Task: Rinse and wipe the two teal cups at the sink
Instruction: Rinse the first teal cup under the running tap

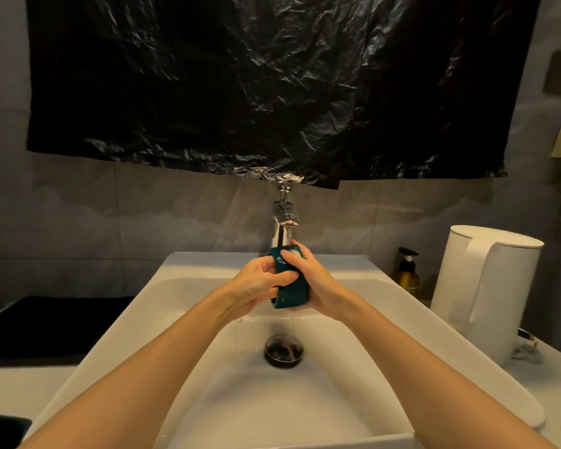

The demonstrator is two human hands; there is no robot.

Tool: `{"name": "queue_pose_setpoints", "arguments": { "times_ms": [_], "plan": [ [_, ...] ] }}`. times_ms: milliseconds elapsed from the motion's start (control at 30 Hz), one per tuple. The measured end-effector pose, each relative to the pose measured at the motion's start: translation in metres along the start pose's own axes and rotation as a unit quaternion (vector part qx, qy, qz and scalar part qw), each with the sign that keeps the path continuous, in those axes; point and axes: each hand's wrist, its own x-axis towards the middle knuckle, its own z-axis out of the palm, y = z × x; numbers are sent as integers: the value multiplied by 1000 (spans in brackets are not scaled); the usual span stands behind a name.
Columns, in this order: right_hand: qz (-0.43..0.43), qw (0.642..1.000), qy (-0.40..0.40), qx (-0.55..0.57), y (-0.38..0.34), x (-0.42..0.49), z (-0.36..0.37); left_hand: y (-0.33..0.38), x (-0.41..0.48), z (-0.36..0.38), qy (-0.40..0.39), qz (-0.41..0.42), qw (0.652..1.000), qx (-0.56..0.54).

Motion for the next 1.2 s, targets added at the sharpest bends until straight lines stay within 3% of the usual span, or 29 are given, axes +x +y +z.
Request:
{"name": "queue_pose_setpoints", "arguments": {
  "times_ms": [167,333,533,633,733,833,933,1100,1200],
  "plan": [
    [60,996,46,50,-6,-3,9,0,1,0,-5,4,1000,19],
    [37,997,-18,65,-5,-5,0,0,-1,-3,-30,21,999,12],
    [165,981,11,98,-7,-7,-4,-2,-6,3,-68,24,996,52],
    [128,988,38,79,-4,-6,-1,-1,-3,5,-55,19,998,10],
    [70,994,71,39,-2,-4,9,6,0,10,22,-11,995,-101],
    [13,996,89,-2,1,-6,19,8,3,12,86,-26,987,-136],
    [-11,994,103,-17,1,-6,19,6,3,15,92,-38,985,-138],
    [49,989,135,23,1,-6,10,5,3,17,53,-52,988,-133],
    [-11,991,133,-18,2,-6,12,5,5,15,64,-55,987,-136]
  ]
}}
